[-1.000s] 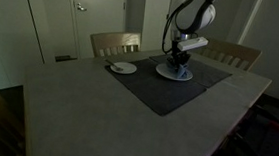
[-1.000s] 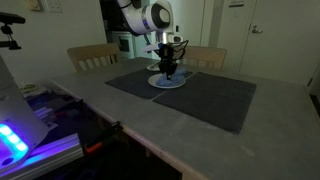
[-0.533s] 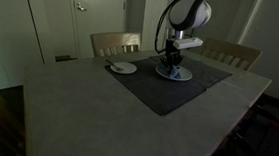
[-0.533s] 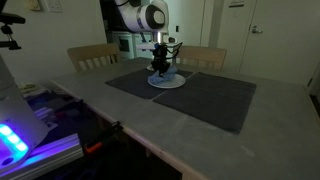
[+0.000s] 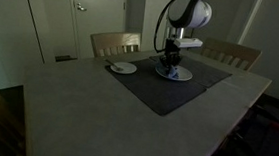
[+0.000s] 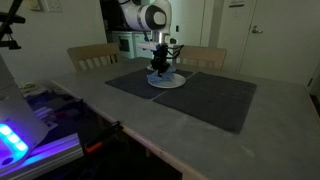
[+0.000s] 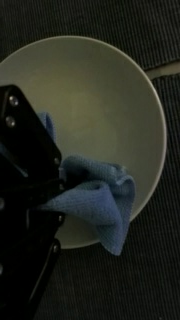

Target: Pick up the towel and clean the plate

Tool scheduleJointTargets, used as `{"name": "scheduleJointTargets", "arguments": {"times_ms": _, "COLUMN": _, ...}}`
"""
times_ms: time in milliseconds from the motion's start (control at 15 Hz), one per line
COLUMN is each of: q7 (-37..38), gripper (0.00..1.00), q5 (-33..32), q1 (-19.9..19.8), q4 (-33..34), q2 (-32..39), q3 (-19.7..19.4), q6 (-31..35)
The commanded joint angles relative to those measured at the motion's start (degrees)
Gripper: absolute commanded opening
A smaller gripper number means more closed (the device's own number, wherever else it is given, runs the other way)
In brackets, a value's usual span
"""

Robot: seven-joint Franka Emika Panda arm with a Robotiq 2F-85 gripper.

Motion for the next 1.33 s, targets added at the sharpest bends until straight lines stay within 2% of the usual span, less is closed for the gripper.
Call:
{"name": "scheduleJointTargets", "arguments": {"times_ms": 0, "q7": 2.0, "gripper": 0.02, "q5": -3.1, "q1": 0.9, "q4": -0.2, "q2": 1.0, "q3": -3.2, "q6": -1.7}}
{"name": "scheduleJointTargets", "arguments": {"times_ms": 200, "q7": 5.8, "gripper": 0.02, "q5": -7.5, "q1": 2.7, "q4": -0.3, "q2": 1.0, "q3": -6.3, "q6": -2.7}}
{"name": "scheduleJointTargets", "arguments": {"times_ms": 400, "q7": 12.8, "gripper": 0.02, "q5": -14.5, "q1": 5.8, "q4": -0.7, "q2": 1.2, "q3": -10.1, "q6": -2.7}}
{"name": "scheduleJointTargets", "arguments": {"times_ms": 533, "q7": 16.4, "gripper": 0.02, "q5": -17.5, "q1": 7.1, "q4": -1.3, "q2": 1.2, "q3": -11.4, "q6": -1.8}}
{"name": "scheduleJointTargets", "arguments": {"times_ms": 600, "q7": 16.6, "gripper": 0.02, "q5": -16.9, "q1": 6.6, "q4": -1.4, "q2": 1.1, "q3": -10.7, "q6": -0.7}}
{"name": "scheduleJointTargets", "arguments": {"times_ms": 867, "q7": 11.1, "gripper": 0.02, "q5": -9.5, "q1": 2.7, "q4": -1.3, "q2": 0.9, "q3": -5.3, "q6": 0.7}}
{"name": "scheduleJointTargets", "arguments": {"times_ms": 1267, "q7": -3.3, "gripper": 0.02, "q5": 7.8, "q1": -5.0, "q4": -0.4, "q2": 0.7, "q3": 4.1, "q6": 4.1}}
